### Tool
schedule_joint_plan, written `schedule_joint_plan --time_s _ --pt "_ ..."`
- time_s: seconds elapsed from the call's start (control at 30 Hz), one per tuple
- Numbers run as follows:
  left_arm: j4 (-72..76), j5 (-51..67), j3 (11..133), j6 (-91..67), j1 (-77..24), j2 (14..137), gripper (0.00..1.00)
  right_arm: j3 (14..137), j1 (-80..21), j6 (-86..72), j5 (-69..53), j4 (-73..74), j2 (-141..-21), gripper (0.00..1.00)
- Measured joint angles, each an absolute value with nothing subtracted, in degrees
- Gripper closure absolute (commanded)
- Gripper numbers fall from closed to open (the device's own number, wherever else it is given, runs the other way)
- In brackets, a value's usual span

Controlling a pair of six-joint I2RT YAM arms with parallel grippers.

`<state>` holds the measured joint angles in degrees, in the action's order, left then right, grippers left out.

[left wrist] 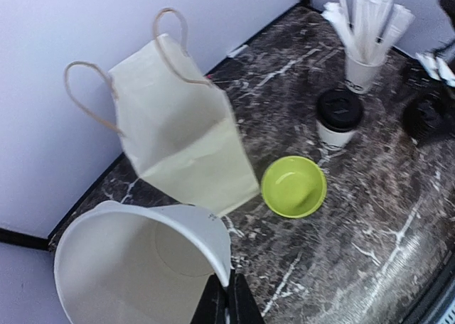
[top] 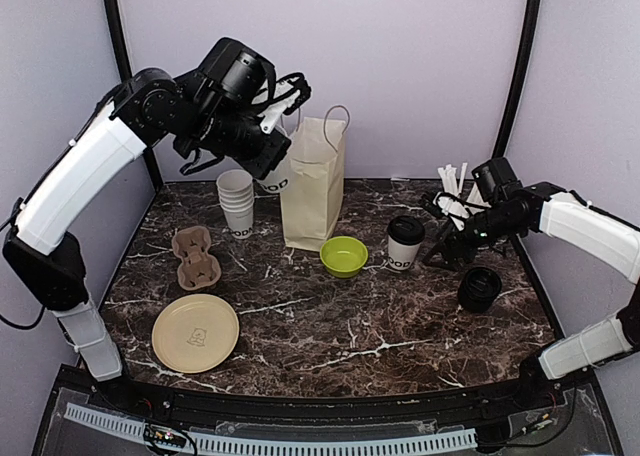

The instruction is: Pack the takeout coffee

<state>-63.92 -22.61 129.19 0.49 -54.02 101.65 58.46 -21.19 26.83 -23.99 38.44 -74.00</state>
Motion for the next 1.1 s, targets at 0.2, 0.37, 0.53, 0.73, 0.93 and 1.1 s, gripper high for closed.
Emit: schedule_joint_plan --time_s 0.2,0.37,0.53,0.73,0.93,1.1 --pt "-63.1 -15.1 118.5 0.4 -62.4 95.8 1.00 58.5 -19.2 29.2 -18.7 44.3 -73.0 0.17" --pt "-58.8 -8.4 110.0 0.5 -67.0 96.0 1.00 58.5 -14.8 31.5 -14.0 48.6 -70.8 0.19" --pt "-52.8 -3.5 106.5 1.3 -70.2 100.8 1.00 57.2 -11.3 34.2 -9.7 51.9 -67.2 0.24" --pt "-46.7 -1.7 104.8 2.4 -70.9 108.6 1.00 52.6 -11.1 40.6 -7.4 56.9 -60.2 0.35" --pt "-44.4 -2.1 104.5 2.8 -70.9 113.9 0.99 48.1 -11.1 46.1 -5.9 59.5 -58.9 0.36" --pt "-43.7 -3.0 104.5 3.0 -70.9 116.6 0.89 46.6 -11.1 49.0 -5.1 59.5 -58.9 0.36"
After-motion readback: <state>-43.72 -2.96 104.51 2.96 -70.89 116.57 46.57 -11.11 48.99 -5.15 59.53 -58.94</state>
